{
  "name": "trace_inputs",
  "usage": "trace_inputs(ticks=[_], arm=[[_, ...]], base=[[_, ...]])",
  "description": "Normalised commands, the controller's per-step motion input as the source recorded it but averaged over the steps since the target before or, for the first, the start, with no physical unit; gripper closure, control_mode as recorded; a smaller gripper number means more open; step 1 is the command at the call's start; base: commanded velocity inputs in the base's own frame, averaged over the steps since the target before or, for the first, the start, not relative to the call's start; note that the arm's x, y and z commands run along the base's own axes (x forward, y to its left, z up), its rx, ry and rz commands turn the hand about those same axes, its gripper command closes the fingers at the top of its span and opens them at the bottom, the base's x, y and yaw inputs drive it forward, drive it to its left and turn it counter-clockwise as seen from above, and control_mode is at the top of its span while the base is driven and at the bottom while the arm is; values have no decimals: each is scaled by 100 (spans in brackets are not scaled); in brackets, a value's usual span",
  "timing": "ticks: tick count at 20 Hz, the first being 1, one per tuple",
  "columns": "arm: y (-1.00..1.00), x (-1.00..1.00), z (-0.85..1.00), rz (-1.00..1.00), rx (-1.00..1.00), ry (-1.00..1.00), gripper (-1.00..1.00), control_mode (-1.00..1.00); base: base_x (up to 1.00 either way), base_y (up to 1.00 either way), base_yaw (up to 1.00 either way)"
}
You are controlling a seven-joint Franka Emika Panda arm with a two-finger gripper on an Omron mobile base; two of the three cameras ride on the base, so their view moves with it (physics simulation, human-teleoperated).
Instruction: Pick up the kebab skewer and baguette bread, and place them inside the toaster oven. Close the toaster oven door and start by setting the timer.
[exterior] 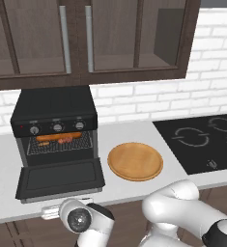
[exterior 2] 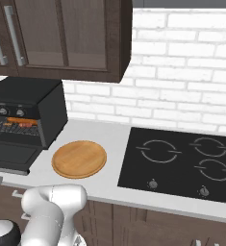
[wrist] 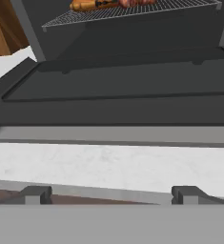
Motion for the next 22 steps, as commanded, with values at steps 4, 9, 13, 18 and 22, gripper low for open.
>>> trace_inputs(ticks=[4, 9, 13, 18, 22], arm=[[0, 44, -1, 0, 0, -1, -100, -100], [0, 10, -31, 0, 0, -4, -100, -100], [-2, 0, -37, 0, 0, -4, -100, -100], [-1, 3, -6, 0, 0, 0, -100, -100], [-11, 11, 0, -1, 0, 0, -100, -100]], base=[[0, 0, 0], [0, 0, 0], [0, 0, 0], [0, 0, 0], [0, 0, 0]])
